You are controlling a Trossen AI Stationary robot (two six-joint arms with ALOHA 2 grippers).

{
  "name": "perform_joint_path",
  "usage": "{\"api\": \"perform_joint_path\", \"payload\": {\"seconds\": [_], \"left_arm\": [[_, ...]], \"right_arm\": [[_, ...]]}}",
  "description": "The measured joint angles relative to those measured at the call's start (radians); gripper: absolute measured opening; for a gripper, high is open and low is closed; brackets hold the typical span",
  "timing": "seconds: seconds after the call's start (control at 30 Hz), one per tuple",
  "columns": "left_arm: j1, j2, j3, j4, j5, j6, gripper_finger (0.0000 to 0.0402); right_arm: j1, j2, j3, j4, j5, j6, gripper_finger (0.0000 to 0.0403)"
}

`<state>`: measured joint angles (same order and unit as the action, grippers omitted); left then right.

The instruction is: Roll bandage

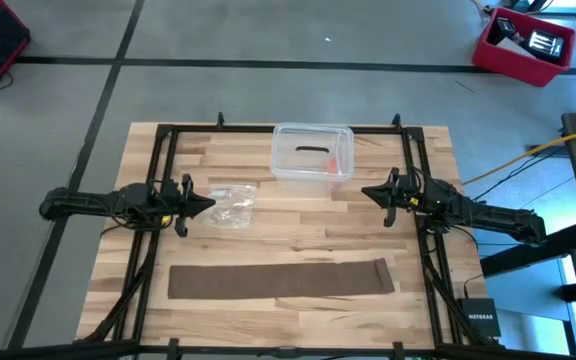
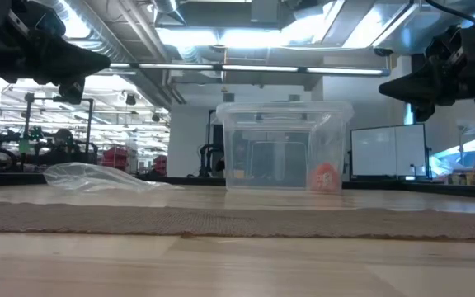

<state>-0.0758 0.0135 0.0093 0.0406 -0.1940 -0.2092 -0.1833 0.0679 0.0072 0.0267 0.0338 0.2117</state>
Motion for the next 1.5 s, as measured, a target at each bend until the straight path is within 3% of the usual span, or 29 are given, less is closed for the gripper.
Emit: {"api": "perform_joint_path", "payload": {"seconds": [0.67, 0.87, 1.07, 1.23, 1.37, 1.5], "left_arm": [[0.001, 0.0, 0.0, 0.005, 0.0, 0.038, 0.0004], [0.002, 0.001, 0.0, 0.162, -0.027, -0.071, 0.0004], [0.002, 0.044, 0.01, 0.318, -0.043, 0.047, 0.0003], [0.002, 0.26, 0.119, 0.319, -0.069, 0.153, 0.0001], [-0.011, 0.548, 0.28, 0.316, -0.07, 0.207, 0.0001], [-0.041, 0.856, 0.485, 0.319, -0.07, 0.27, 0.0001]], "right_arm": [[0.0, 0.0, 0.0, 0.0, 0.0, 0.0, 0.0012], [0.0, 0.0, 0.001, 0.023, 0.0, 0.015, 0.0012], [0.0, -0.001, 0.029, 0.035, 0.0, 0.184, 0.0012], [0.0, 0.0, 0.032, 0.031, 0.005, 0.176, 0.0012], [0.0, 0.0, 0.032, 0.058, 0.036, 0.152, 0.0012], [0.0, 0.002, 0.033, 0.091, -0.011, 0.151, 0.0012]]}}
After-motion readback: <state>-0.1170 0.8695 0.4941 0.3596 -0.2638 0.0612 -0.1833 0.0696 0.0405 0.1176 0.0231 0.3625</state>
